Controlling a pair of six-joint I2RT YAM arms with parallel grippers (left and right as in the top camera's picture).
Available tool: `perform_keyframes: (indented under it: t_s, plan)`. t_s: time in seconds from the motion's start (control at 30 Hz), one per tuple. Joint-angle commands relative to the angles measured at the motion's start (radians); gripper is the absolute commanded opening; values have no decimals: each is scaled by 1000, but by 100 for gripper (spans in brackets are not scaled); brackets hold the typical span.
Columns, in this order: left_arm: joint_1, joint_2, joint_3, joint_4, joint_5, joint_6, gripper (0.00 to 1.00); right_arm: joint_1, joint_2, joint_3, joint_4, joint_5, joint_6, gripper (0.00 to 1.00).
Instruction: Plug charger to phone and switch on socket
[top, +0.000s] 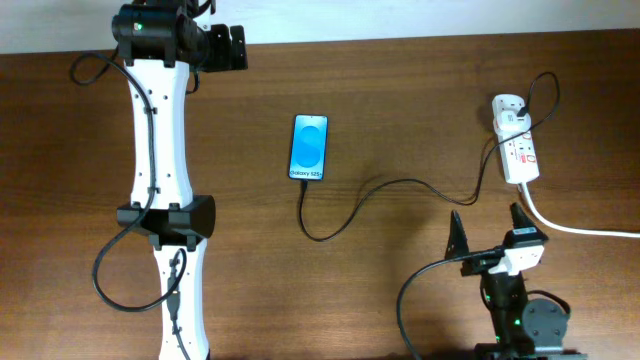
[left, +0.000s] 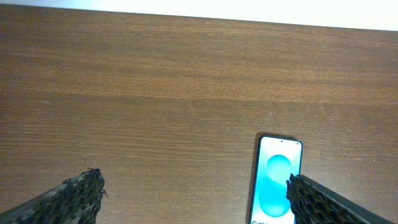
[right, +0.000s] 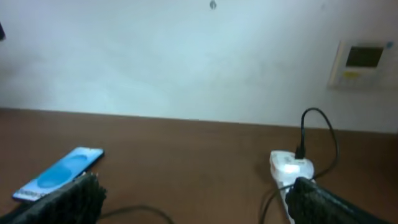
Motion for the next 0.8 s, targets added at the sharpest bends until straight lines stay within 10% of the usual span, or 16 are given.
perform_keyframes:
  t_s: [0.0, 0.77]
  plan:
    - [2, 11, -3, -1, -11, -9, 99, 12, -11, -32, 8, 21, -9, 99]
    - [2, 11, -3, -1, -10, -9, 99, 12, -10, -32, -99, 43, -36, 98]
